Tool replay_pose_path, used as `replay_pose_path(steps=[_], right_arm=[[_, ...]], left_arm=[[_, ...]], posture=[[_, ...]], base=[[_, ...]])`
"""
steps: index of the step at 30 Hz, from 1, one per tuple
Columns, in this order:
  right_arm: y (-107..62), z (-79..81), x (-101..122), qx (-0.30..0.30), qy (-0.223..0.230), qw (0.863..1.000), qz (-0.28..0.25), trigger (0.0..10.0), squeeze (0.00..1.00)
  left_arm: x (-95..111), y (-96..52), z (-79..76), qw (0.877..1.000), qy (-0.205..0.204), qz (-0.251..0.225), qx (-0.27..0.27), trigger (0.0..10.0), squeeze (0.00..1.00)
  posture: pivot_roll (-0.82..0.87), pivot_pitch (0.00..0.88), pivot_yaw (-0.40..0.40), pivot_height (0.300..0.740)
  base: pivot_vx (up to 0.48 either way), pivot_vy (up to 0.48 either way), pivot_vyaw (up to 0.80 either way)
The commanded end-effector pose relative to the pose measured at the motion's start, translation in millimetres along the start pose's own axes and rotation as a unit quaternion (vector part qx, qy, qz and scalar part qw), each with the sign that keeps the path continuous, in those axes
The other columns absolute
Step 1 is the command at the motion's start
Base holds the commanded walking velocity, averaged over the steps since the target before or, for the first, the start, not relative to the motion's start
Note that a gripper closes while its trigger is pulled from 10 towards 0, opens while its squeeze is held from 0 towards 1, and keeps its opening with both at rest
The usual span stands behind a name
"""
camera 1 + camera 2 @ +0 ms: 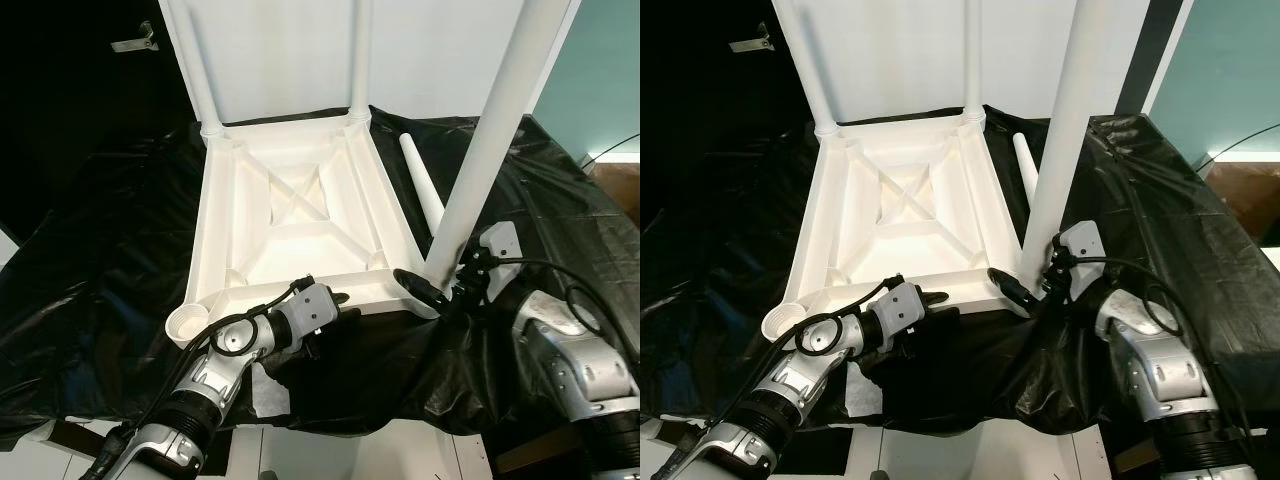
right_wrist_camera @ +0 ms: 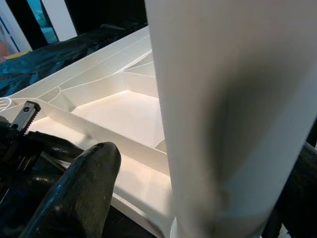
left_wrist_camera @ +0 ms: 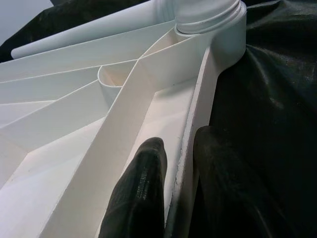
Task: Building children table
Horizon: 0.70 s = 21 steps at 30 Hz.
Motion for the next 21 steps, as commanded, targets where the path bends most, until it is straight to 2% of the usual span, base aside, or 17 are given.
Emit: replay_pose_path(steps=[1,10,12,13,14,15,21], right_arm=[[0.1,1.1,-5,0.016,0.011,1.0,0.014,10.0,0.0],[-2.0,-1.6,-16,0.012,0.027,0.999,0.027,10.0,0.0],[-2.5,-0.1,-30,-0.001,0.042,0.999,0.032,10.0,0.0],[-2.6,2.1,-36,-0.006,0.049,0.998,0.034,4.0,0.0],[-2.6,2.1,-36,-0.006,0.049,0.998,0.034,4.0,0.0],[-2.8,4.5,-41,-0.009,0.052,0.998,0.034,0.0,0.0],[-4.3,8.0,-45,-0.019,0.06,0.998,0.027,0.0,0.0]], left_arm=[[-16,0.4,-29.6,0.997,-0.018,0.033,-0.066,10.0,0.0],[-17,0.8,-29.5,0.997,-0.018,0.033,-0.065,10.0,0.0],[-17,0.2,-30.6,0.997,-0.019,0.034,-0.066,10.0,0.0],[-18,-0.2,-31.1,0.997,-0.02,0.034,-0.066,10.0,0.0],[-18,-0.2,-31.1,0.997,-0.02,0.034,-0.066,10.0,0.0],[-18,-0.6,-31.4,0.997,-0.02,0.034,-0.066,10.0,0.0],[-19,-1.1,-29.5,0.997,-0.018,0.036,-0.065,10.0,0.0]], posture=[[-0.05,0.02,0.008,0.74],[-0.05,0.021,0.007,0.74],[-0.05,0.024,0.005,0.74],[-0.05,0.026,0.007,0.74],[-0.05,0.026,0.007,0.74],[-0.05,0.027,0.007,0.74],[-0.05,0.018,0.007,0.74]], base=[[0.0,0.0,0.0],[0.0,0.0,0.0],[0.0,0.0,0.0],[0.0,0.0,0.0],[0.0,0.0,0.0],[0.0,0.0,0.0],[0.0,0.0,0.0]])
Point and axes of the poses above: a point about 5 cm out from each wrist's last joint towards the gripper, its own y axis pointing out of the wrist towards the gripper, its own x axis along the axis of the wrist's last joint, z = x × y, the point moved 3 cm from there along y, pointing out of the wrist towards the gripper, and after that the axes turned 10 degrees about y, right-handed, at the moved point
